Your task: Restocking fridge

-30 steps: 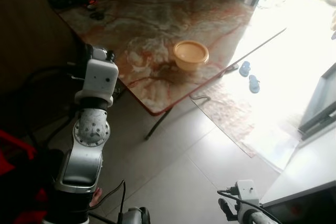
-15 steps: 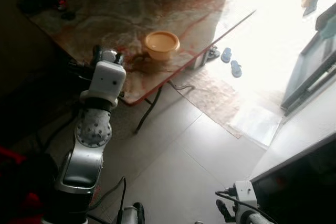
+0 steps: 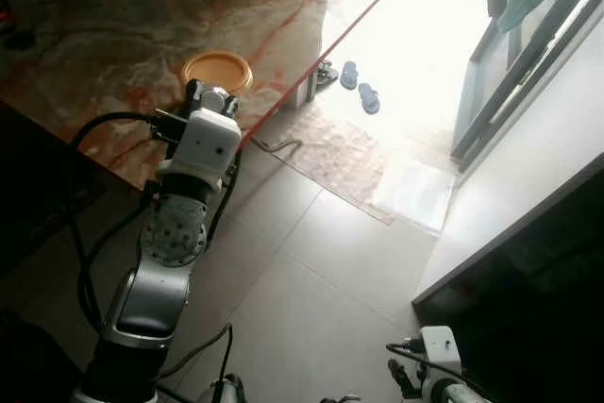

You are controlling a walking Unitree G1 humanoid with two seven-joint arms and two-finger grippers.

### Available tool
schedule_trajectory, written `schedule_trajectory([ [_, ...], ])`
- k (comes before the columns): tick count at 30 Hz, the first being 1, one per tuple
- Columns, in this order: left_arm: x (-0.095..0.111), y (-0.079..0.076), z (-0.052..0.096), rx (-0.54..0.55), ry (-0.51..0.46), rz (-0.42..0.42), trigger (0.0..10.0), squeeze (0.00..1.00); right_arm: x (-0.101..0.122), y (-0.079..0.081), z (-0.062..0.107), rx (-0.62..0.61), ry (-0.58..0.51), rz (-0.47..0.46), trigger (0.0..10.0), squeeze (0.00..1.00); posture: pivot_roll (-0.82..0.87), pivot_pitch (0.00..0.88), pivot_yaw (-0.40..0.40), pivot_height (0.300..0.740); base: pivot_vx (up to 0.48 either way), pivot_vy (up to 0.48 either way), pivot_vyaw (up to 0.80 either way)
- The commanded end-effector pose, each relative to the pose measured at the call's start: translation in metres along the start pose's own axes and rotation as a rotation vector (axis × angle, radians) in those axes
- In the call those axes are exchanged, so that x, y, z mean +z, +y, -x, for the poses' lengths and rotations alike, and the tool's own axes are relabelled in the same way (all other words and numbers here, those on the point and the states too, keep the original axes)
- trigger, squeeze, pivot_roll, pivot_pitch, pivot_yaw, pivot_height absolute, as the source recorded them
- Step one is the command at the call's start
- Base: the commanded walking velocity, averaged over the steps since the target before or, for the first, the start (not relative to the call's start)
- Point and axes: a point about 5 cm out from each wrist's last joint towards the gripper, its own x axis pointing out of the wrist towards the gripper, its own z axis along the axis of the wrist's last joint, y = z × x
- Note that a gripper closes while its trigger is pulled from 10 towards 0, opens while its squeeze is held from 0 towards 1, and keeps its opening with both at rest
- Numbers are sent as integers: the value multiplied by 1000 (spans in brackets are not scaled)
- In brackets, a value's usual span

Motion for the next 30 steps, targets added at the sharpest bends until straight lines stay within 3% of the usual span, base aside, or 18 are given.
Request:
schedule_trajectory([
  [1, 2, -2, -2, -23, -26, -20, 10000, 0, -9, 2, 1, -13, 22, -43, 10000, 0, 34, 127, -21, 740, 0, 0, 0],
  [7, -8, -3, -7, -31, -7, -10, 10000, 0, -12, 9, 0, -26, 19, -77, 10000, 0, 17, 99, 6, 740, 0, -56, 0],
  [15, -10, -11, -8, -61, -10, 19, 10000, 0, -18, 13, 1, -45, 34, -96, 10000, 0, 7, 78, 18, 740, 0, -172, -800],
  [22, -22, -19, -7, -78, 12, 1, 10000, 0, -25, 12, 2, -70, 57, -110, 10000, 0, -1, 39, 11, 740, 0, -86, -229],
  [25, -33, -21, -7, -80, 49, 13, 10000, 0, -27, 12, 3, -82, 64, -111, 10000, 0, -8, 17, 2, 740, 0, -225, -800],
  [30, -60, -29, 1, -83, 138, 63, 10000, 0, -30, 11, 4, -101, 68, -123, 10000, 0, -18, 0, -11, 740, 0, 0, 0],
])
